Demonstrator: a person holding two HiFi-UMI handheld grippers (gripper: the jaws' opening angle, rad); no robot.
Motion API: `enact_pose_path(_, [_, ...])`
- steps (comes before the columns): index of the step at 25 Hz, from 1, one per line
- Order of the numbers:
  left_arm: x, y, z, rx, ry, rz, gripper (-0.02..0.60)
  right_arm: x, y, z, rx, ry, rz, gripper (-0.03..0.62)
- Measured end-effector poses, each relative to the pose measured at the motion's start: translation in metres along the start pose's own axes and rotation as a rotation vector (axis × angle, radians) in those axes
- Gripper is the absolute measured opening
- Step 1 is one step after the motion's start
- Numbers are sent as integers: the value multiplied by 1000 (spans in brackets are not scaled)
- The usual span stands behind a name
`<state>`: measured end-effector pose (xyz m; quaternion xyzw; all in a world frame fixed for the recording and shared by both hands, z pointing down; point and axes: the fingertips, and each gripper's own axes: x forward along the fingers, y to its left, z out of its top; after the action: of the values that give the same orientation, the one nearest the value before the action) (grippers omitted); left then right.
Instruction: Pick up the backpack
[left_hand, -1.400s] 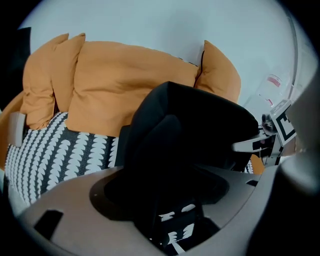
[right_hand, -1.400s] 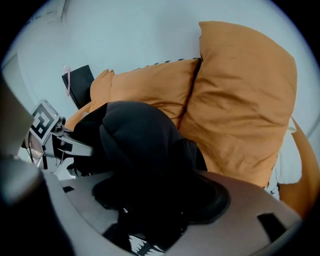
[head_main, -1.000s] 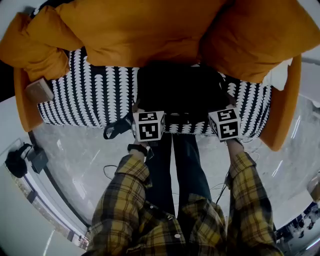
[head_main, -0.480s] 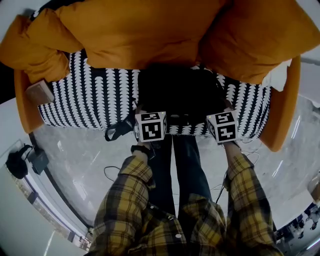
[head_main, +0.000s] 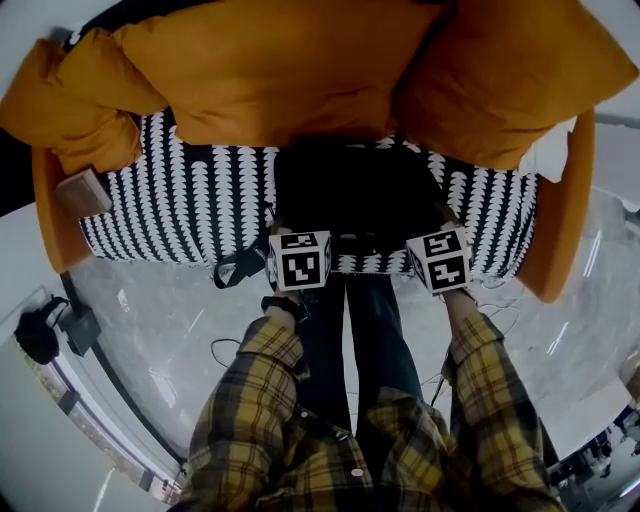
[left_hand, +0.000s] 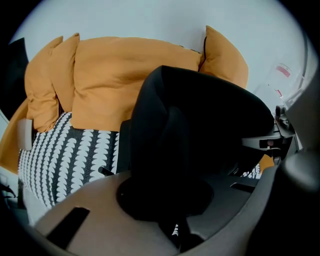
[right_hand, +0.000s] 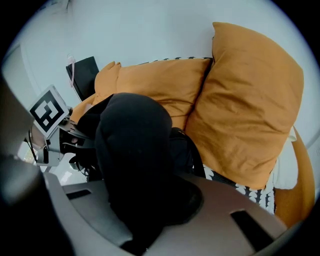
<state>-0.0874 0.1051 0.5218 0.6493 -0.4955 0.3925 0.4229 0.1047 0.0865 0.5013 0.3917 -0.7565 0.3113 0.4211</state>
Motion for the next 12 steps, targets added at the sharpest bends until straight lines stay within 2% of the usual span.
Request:
enact_pose_path(7, [-15,-5,4,13,-51,-21,44,-15,3,4,-11,-19,-12,28])
enact_pose_path(12, [-36,-6,15,-12,-105,-12,43,-29,6,15,-25,-41,-23,28])
